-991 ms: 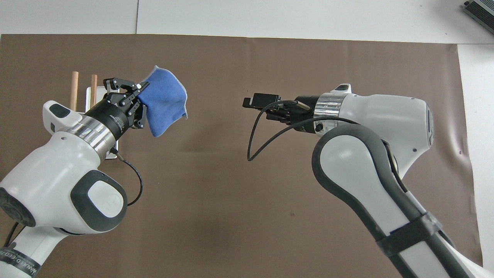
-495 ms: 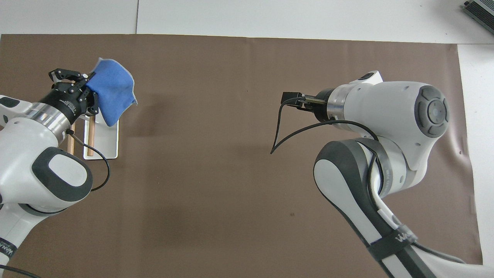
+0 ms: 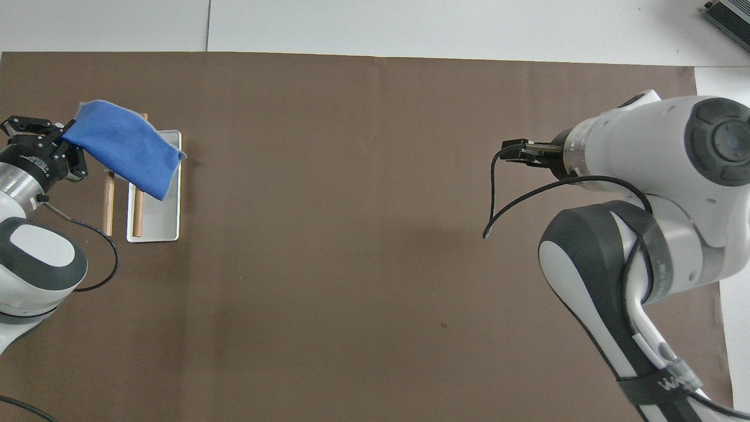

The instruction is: Right arm passes towel to left arm to hang

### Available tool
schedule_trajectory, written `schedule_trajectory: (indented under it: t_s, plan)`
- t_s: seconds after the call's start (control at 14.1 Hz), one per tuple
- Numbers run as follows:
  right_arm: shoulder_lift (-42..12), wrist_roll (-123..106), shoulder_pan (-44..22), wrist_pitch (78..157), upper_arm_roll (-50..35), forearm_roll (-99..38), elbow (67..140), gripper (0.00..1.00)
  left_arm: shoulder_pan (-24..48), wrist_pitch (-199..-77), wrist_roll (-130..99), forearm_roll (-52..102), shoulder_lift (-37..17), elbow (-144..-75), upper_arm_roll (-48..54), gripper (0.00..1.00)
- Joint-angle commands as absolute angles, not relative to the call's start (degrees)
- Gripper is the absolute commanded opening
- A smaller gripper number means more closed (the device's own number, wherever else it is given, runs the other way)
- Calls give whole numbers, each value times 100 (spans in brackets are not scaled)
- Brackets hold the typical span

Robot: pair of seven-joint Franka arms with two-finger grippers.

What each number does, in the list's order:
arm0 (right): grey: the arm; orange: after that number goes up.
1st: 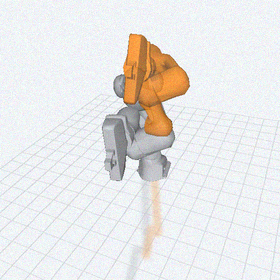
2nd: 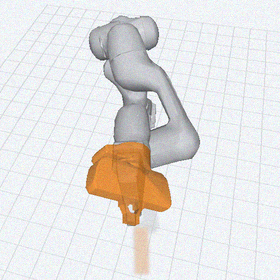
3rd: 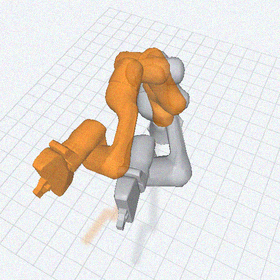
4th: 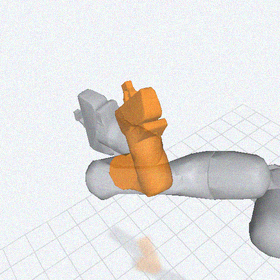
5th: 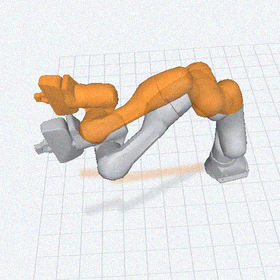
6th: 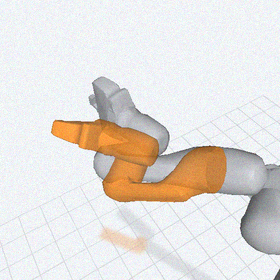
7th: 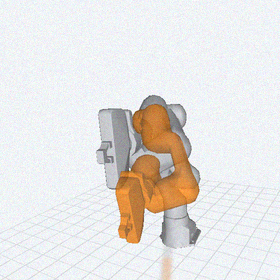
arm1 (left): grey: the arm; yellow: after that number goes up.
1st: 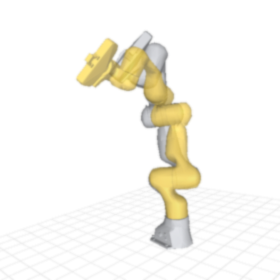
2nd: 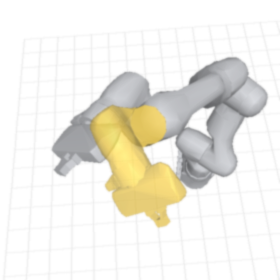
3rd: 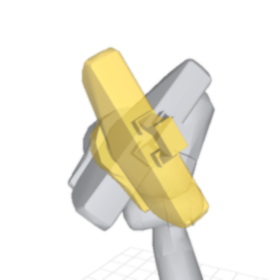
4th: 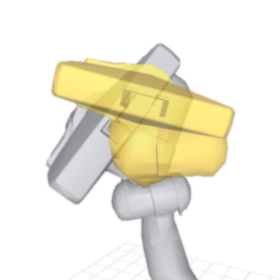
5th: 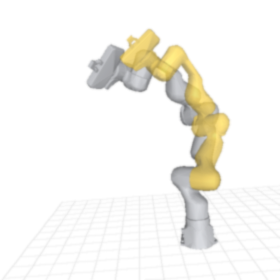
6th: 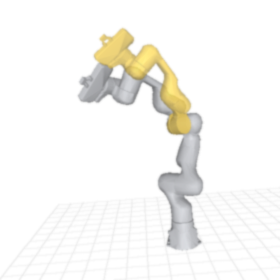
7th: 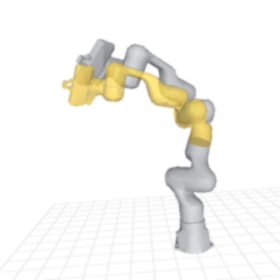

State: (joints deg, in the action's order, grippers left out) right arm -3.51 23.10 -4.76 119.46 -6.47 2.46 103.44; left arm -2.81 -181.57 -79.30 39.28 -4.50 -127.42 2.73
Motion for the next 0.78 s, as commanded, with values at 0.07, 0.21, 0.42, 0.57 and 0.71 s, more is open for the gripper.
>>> schedule_trajectory:
  t_s: [0.07, 0.21, 0.42, 0.57, 0.71]
  plan:
    - [-115, 2040, -194, 10655, -572, 360, 9652, 100, -711, -17930, -7910, 4025, -501, -12647, 334, 0]
    - [-18, 1751, -141, 10022, -327, 325, 9327, 100, -905, -17755, -7875, 4017, -483, -12752, 334, 0]
    - [131, 1258, -132, 9301, 148, 264, 9106, 100, -1036, -17745, -7875, 4025, -457, -12893, 325, 7]
    - [333, 1239, -71, 9272, 228, 237, 9393, 100, -1099, -17736, -7910, 4025, -448, -12920, 325, 51]
    - [404, 1231, -70, 9237, 211, 246, 9492, 100, -1099, -17693, -7884, 4025, -440, -12920, 316, 100]
